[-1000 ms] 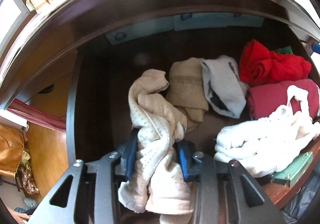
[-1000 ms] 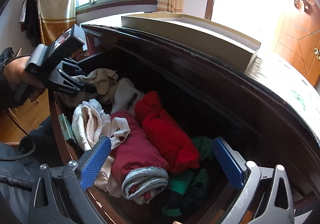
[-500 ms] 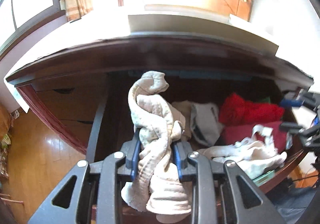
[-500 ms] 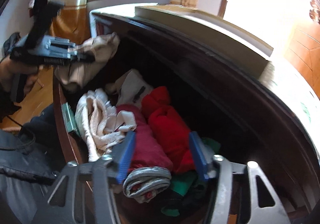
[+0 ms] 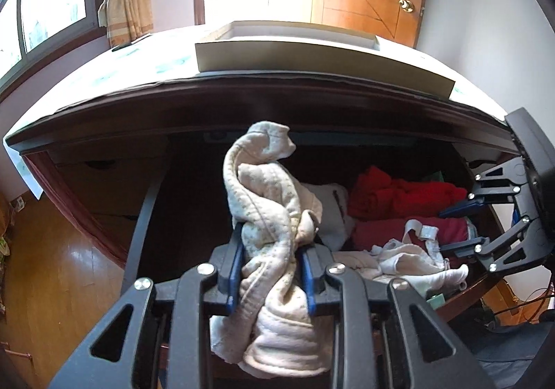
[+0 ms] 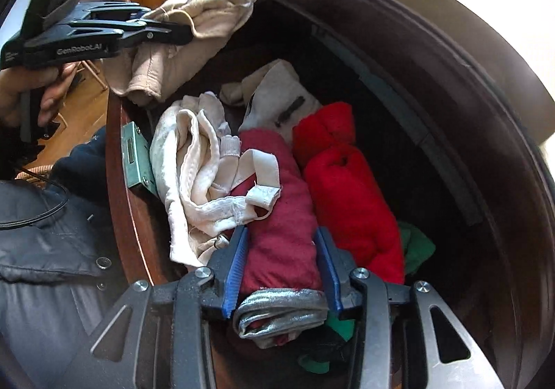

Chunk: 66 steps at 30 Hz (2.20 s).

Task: Take underwear out of drawer
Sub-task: 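Lift the beige underwear with the left tool while the right tool grasps the maroon roll, then carry both held rolls up out of the drawer toward the tray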

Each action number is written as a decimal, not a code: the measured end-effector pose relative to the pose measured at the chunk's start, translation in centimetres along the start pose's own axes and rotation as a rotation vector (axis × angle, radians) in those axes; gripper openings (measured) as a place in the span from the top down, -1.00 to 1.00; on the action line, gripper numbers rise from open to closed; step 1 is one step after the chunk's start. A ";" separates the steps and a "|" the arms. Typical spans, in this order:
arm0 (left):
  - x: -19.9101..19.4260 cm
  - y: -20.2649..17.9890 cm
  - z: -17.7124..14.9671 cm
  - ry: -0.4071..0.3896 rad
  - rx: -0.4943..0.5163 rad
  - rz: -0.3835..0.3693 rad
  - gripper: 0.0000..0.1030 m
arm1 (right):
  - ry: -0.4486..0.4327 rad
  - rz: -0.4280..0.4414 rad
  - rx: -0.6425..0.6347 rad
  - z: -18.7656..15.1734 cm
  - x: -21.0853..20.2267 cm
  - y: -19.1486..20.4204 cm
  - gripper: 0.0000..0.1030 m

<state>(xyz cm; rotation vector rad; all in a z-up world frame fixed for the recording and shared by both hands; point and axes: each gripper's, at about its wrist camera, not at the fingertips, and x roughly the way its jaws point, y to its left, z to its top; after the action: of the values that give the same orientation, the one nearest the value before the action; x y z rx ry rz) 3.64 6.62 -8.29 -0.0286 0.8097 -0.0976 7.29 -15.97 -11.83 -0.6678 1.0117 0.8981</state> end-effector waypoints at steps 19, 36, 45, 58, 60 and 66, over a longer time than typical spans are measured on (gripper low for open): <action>-1.0 -0.7 -0.7 -0.034 -0.033 -0.046 0.49 | -0.003 0.154 0.072 -0.8 1.2 -0.4 0.19; -2.2 -1.3 -1.4 -0.093 -0.053 -0.037 0.49 | -0.311 -0.013 0.077 -3.6 -5.8 -0.3 0.31; -3.1 -1.5 -1.8 -0.145 -0.065 -0.047 0.49 | -0.414 -0.048 0.076 -4.2 -7.0 -0.1 0.31; -3.7 -2.3 -2.1 -0.191 -0.055 -0.041 0.49 | -0.534 -0.100 0.074 -4.8 -7.6 0.7 0.31; -3.8 -2.2 -2.2 -0.197 -0.055 -0.041 0.49 | -0.550 -0.104 0.076 -5.0 -7.7 0.7 0.31; -4.1 -2.7 -2.1 -0.217 -0.044 -0.034 0.49 | -0.583 -0.113 0.093 -5.3 -8.0 0.6 0.31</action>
<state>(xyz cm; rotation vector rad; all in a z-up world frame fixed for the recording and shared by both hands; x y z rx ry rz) -0.91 4.34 -6.60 -0.0930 0.5947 -0.1064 2.52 -22.53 -6.62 -0.3448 0.4842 0.8693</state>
